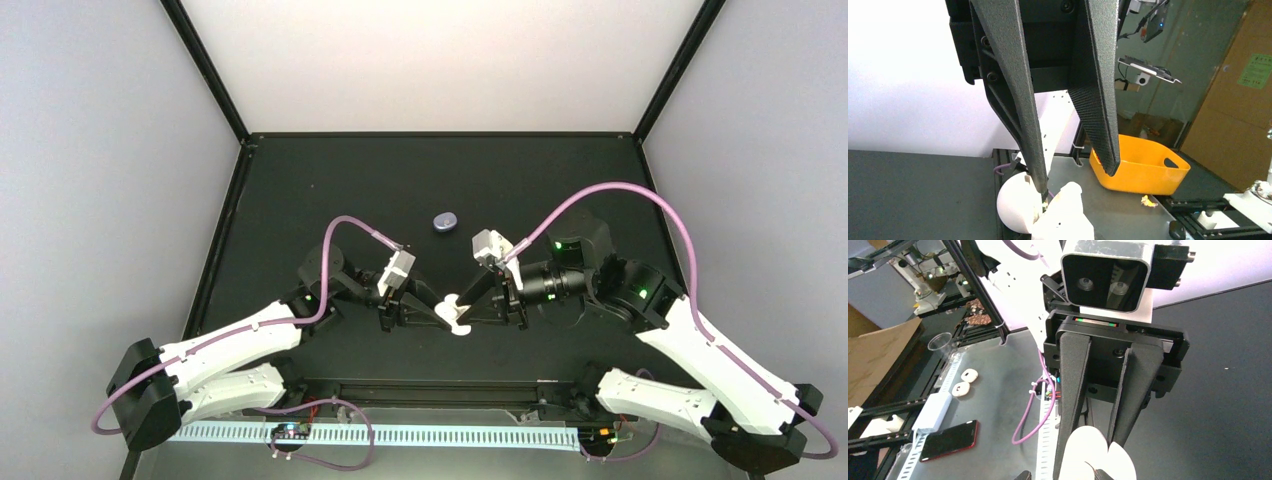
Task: Insert the wireless bluetooth earbuds into the charging case
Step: Place the earbud in the charging case, then adjust the earbud with the charging case.
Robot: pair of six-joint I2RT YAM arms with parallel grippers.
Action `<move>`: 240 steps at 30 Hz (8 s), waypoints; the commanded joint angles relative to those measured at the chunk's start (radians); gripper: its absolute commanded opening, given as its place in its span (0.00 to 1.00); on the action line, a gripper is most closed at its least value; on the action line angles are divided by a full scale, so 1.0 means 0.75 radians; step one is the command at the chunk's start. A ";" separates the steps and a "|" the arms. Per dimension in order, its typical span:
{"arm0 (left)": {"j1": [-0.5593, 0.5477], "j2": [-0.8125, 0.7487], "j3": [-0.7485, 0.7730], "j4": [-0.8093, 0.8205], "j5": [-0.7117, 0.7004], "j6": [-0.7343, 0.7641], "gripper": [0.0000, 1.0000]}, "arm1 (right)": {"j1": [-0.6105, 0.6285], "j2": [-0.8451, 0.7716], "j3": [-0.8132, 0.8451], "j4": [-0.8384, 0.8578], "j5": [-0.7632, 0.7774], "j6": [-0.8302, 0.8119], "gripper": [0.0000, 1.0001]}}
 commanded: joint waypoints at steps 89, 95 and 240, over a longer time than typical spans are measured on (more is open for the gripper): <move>-0.020 -0.152 -0.021 -0.085 -0.381 0.148 0.02 | 0.004 0.092 0.092 0.052 0.119 0.134 0.01; -0.020 -0.185 -0.029 -0.049 -0.373 0.175 0.02 | 0.002 0.099 0.090 0.056 0.059 0.134 0.01; -0.057 -0.283 0.030 0.175 -0.513 0.183 0.02 | 0.179 0.213 0.135 -0.068 0.432 0.100 0.01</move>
